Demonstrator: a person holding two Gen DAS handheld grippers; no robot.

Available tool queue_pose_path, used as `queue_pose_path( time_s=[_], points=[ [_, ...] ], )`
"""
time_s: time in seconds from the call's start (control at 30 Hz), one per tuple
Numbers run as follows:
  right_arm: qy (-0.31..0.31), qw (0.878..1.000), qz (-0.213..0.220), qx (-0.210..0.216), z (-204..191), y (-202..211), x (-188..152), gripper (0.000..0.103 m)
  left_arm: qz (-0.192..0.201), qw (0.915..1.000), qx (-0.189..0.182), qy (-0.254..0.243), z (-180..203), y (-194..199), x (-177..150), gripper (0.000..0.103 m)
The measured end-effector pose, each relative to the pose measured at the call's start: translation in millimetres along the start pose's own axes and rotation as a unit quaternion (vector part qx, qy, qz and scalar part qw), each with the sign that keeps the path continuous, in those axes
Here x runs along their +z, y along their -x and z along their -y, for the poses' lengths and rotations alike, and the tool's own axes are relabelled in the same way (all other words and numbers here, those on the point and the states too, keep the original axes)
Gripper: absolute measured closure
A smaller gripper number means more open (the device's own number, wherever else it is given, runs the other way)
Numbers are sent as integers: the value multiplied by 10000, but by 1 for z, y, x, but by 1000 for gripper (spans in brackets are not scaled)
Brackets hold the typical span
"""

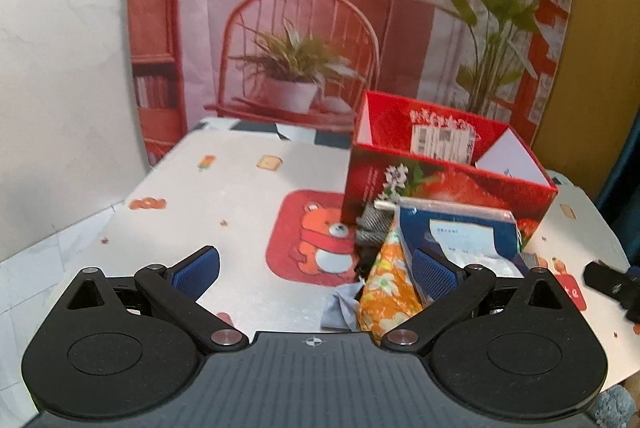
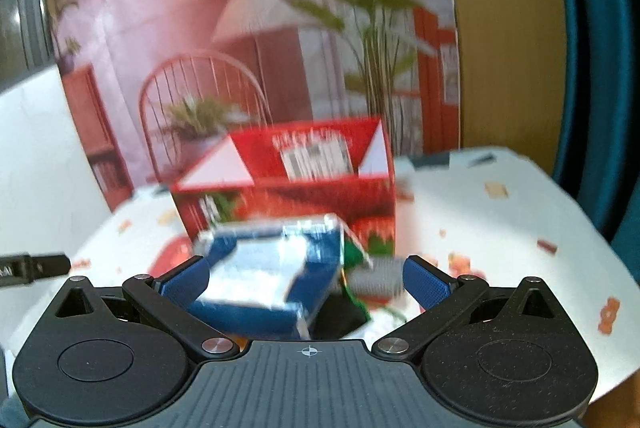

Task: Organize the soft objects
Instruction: 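Lower the left tool onto the blue plastic package and close its fingers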

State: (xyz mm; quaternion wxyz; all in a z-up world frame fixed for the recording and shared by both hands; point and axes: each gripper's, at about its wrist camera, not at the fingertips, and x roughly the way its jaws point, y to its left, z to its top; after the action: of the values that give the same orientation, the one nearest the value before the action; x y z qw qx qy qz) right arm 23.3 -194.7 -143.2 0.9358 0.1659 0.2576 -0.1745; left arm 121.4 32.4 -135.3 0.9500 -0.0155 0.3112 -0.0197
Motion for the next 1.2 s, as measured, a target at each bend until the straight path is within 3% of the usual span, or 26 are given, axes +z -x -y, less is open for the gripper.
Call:
queue_pose_path(
  time_s=[0.27, 0.4, 0.6, 0.67, 0.73, 1.0, 1.2],
  points=[
    [114, 9991, -389, 95, 6, -35, -21, 1, -184, 9988, -371, -261, 15, -24, 0, 0],
    [237, 9982, -522, 182, 5, -47, -24, 7, -298, 9979, -501, -299, 23, -38, 6, 3],
    [291, 9967, -653, 386, 7, -60, -21, 17, -512, 9942, -842, -437, 38, -56, 10, 27],
    [315, 9962, -679, 453, 7, -64, -21, 19, -554, 9920, -1046, -443, 43, -63, 12, 42],
    [355, 9956, -696, 519, 6, -69, -20, 21, -617, 9891, -1261, -453, 50, -70, 14, 49],
    [370, 9924, -873, 787, 7, -89, -20, 27, -1128, 9734, -1989, -149, 62, -108, 4, 54],
    [367, 9884, -1087, 993, 9, -102, -24, 30, -1480, 9649, -2152, 276, 59, -130, -16, 54]
  ],
)
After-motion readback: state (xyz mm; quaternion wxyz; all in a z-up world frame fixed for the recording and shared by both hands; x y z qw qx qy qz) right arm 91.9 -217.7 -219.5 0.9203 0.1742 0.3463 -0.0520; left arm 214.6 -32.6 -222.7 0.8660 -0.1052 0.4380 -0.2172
